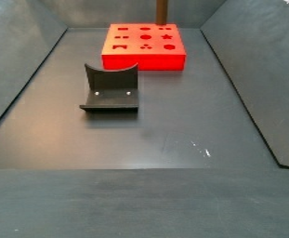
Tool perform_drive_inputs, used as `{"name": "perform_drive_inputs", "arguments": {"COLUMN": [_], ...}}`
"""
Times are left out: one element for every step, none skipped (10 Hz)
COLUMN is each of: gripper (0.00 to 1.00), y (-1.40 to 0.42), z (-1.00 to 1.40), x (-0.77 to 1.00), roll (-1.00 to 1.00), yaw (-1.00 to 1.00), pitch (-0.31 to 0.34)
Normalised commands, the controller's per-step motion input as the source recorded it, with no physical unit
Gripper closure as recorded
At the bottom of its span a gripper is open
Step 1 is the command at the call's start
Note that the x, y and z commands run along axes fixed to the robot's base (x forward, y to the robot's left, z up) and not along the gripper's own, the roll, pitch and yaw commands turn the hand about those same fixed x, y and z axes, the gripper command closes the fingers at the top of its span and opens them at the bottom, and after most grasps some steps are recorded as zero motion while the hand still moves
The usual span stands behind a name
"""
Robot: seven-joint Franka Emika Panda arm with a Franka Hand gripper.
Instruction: Insert the hexagon object.
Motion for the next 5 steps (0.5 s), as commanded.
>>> {"name": "perform_drive_inputs", "arguments": {"gripper": [1.0, 1.0, 1.0, 1.0, 1.0], "y": [0.19, 0.15, 0.11, 0.04, 0.03], "z": [-0.52, -0.47, -0.49, -0.2, 0.03], "x": [-0.26, -0.17, -0.2, -0.21, -0.26], "roll": [-0.27, -0.26, -0.25, -0.22, -0.09], "yaw": [-0.11, -0.12, -0.12, -0.09, -0.07], "pitch": [-0.027, -0.114, -0.169, -0.18, -0.207]}}
